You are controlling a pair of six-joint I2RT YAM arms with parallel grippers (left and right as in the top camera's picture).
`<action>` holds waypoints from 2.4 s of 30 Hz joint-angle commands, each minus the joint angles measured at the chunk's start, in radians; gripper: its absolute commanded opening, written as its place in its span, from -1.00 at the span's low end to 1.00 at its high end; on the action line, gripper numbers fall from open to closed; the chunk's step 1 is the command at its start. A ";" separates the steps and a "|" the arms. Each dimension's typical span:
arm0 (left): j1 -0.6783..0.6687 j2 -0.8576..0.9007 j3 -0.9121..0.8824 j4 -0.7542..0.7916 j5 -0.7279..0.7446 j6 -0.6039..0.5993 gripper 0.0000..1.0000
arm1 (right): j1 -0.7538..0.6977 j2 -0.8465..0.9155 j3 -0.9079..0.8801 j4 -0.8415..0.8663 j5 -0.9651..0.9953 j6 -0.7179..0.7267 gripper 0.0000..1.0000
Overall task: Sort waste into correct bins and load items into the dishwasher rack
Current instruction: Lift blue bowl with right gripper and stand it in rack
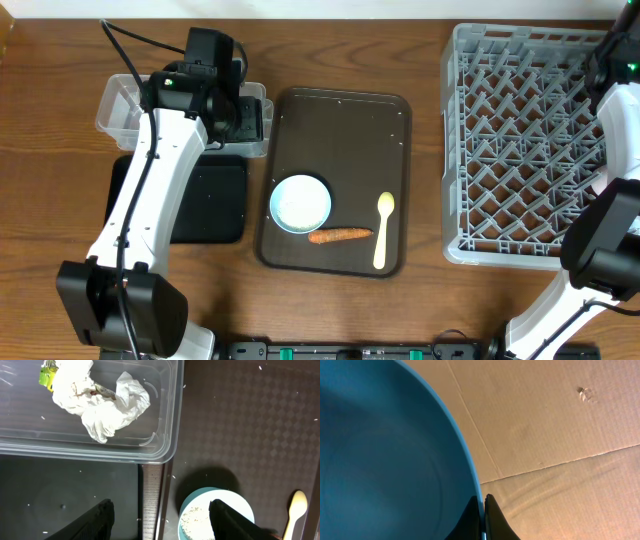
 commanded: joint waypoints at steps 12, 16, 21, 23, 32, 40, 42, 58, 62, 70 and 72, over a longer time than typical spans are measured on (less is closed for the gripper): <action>0.002 0.008 -0.011 -0.003 -0.012 -0.005 0.27 | 0.105 0.011 0.003 -0.058 0.000 0.010 -0.98; 0.002 0.008 -0.011 -0.003 -0.012 -0.005 0.27 | 0.131 0.011 0.003 -0.073 0.000 0.010 -0.98; 0.002 0.008 -0.011 -0.003 -0.012 -0.005 0.27 | 0.147 0.011 0.003 -0.156 -0.038 0.011 -0.98; 0.002 0.008 -0.011 -0.003 -0.012 -0.005 0.27 | 0.149 0.011 0.003 -0.203 -0.057 0.027 -0.97; 0.002 0.008 -0.011 -0.003 -0.012 -0.005 0.27 | 0.154 0.011 0.003 -0.387 -0.064 0.256 -0.53; 0.002 0.008 -0.011 -0.003 -0.012 -0.005 0.27 | 0.182 0.009 0.004 -0.476 -0.064 0.357 -0.19; 0.002 0.008 -0.011 -0.003 -0.012 -0.005 0.27 | 0.187 0.003 0.004 -0.480 -0.065 0.383 -0.10; 0.002 0.008 -0.011 -0.003 -0.012 -0.005 0.27 | 0.191 -0.260 0.004 -0.457 -0.349 0.408 0.47; 0.002 0.008 -0.011 -0.003 -0.012 -0.005 0.27 | 0.192 -0.286 0.004 -0.457 -0.420 0.408 0.50; 0.002 0.008 -0.011 -0.003 -0.012 -0.005 0.27 | 0.192 -0.288 0.004 -0.492 -0.423 0.462 0.51; 0.002 0.008 -0.011 -0.003 -0.012 -0.005 0.27 | 0.192 -0.288 0.004 -0.500 -0.458 0.467 0.53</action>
